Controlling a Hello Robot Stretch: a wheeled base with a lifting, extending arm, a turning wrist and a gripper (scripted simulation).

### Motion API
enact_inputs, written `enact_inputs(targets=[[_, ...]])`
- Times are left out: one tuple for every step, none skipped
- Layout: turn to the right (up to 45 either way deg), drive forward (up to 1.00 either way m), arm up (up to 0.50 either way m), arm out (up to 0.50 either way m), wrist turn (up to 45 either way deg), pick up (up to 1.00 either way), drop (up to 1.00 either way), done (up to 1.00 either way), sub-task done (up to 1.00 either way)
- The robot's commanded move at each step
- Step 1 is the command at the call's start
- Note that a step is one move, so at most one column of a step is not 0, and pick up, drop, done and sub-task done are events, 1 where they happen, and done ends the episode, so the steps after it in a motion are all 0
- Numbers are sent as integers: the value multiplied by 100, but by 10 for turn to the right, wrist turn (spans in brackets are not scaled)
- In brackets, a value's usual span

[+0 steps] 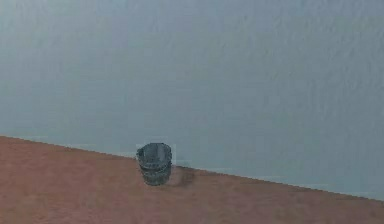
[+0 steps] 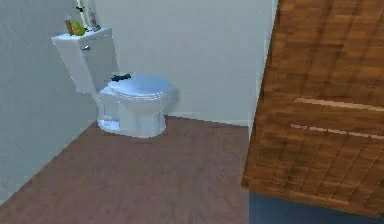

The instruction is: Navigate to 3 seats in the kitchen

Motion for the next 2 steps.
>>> enact_inputs(targets=[[-150, 0, 0, 0, 0, 0, 0, 0, 0], [0, 50, 0, 0, 0, 0, 0, 0, 0]])
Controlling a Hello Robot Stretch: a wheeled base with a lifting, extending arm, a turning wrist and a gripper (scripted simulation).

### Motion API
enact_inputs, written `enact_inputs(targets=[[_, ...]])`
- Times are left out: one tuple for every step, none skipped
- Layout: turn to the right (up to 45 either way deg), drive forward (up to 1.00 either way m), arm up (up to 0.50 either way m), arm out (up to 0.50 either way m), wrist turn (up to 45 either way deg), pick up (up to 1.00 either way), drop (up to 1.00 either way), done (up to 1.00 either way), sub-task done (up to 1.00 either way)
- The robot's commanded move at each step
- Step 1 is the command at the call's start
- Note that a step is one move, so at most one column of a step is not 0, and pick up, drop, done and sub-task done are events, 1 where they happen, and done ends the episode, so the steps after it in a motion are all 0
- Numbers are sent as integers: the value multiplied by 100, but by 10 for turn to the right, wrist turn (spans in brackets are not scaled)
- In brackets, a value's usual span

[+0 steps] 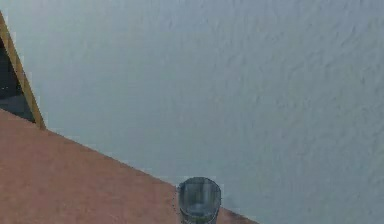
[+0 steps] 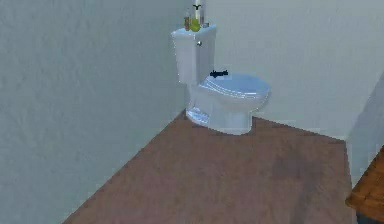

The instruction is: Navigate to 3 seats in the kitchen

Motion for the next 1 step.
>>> enact_inputs(targets=[[-390, 0, 0, 0, 0, 0, 0, 0, 0]])
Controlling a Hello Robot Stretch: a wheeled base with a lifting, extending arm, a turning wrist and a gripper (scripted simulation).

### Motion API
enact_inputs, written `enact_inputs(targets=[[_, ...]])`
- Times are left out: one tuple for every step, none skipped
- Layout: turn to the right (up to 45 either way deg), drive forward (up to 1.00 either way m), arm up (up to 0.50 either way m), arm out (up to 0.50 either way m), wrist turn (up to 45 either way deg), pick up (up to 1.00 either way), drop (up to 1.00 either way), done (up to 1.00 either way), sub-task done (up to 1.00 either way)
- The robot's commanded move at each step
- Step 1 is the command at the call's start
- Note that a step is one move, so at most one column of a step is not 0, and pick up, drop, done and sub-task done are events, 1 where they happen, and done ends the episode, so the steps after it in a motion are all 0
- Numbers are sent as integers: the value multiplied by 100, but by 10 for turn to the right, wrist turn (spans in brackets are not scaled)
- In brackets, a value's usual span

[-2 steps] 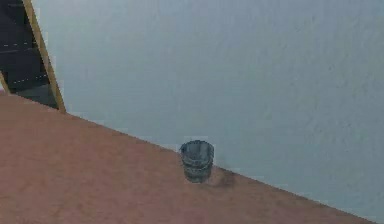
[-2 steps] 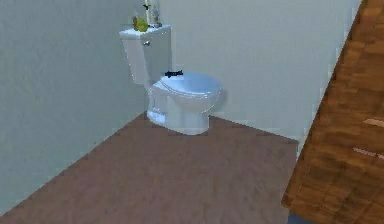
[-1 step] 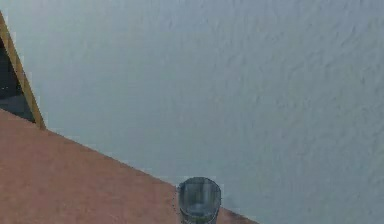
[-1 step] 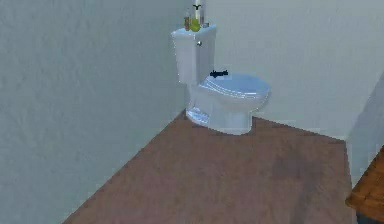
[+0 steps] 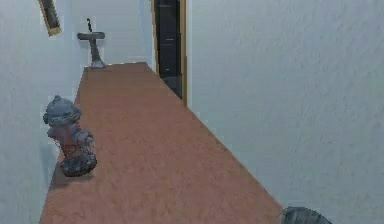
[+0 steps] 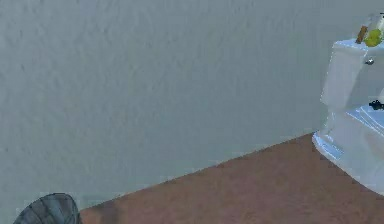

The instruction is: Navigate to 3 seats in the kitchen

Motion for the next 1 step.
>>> enact_inputs(targets=[[0, 100, 0, 0, 0, 0, 0, 0, 0]])
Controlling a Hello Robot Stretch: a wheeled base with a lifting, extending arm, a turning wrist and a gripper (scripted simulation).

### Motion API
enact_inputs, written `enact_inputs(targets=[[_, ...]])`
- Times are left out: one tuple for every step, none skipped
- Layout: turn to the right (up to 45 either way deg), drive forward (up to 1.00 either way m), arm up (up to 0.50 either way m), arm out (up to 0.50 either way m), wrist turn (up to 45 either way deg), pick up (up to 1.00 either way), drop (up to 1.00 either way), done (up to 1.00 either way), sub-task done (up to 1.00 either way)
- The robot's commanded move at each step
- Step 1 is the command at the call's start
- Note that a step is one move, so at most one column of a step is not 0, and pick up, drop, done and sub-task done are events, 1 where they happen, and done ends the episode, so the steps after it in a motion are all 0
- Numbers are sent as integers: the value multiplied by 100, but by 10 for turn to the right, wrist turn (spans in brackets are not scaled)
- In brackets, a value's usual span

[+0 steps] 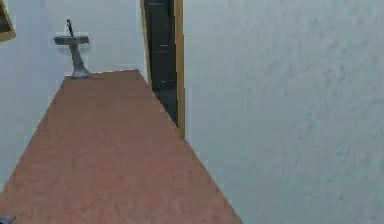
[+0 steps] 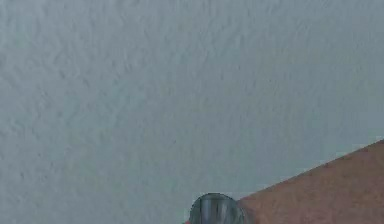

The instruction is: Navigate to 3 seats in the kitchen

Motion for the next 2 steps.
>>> enact_inputs(targets=[[0, 60, 0, 0, 0, 0, 0, 0, 0], [-330, 0, 0, 0, 0, 0, 0, 0, 0]])
